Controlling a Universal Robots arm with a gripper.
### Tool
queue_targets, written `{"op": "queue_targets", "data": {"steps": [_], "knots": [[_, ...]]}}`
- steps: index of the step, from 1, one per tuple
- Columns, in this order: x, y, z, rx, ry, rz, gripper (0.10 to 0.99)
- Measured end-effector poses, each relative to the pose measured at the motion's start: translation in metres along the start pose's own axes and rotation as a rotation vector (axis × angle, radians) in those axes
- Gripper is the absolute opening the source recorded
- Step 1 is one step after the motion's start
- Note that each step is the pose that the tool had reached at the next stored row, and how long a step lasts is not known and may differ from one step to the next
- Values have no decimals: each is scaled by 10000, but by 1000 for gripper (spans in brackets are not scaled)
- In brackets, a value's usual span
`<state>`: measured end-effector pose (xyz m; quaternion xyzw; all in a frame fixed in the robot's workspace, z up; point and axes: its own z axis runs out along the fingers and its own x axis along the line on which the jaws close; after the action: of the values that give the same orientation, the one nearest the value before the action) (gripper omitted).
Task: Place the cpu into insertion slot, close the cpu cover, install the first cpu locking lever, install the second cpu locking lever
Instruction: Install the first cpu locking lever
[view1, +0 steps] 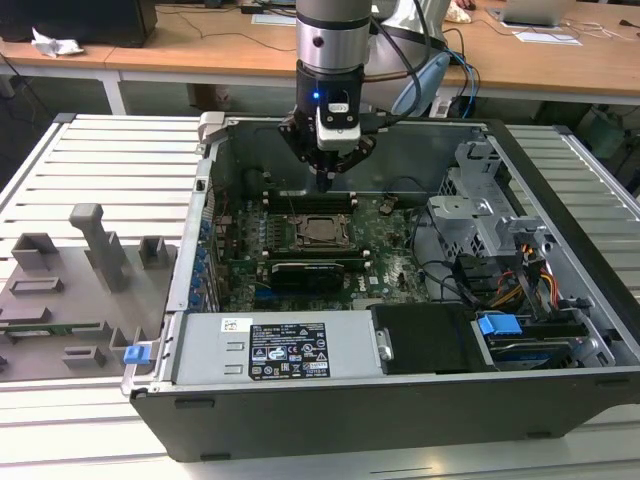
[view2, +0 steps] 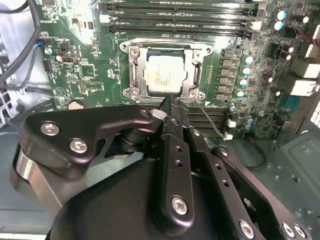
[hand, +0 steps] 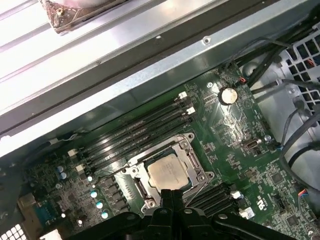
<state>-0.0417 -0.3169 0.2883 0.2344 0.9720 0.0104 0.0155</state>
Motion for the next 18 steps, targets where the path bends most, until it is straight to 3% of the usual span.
{"op": "queue_targets", "data": {"steps": [5, 10, 18], "knots": [[0, 0, 0, -19, 20, -741, 106], [0, 0, 2, -53, 58, -2114, 106], [0, 0, 5, -84, 91, -3319, 106]]}}
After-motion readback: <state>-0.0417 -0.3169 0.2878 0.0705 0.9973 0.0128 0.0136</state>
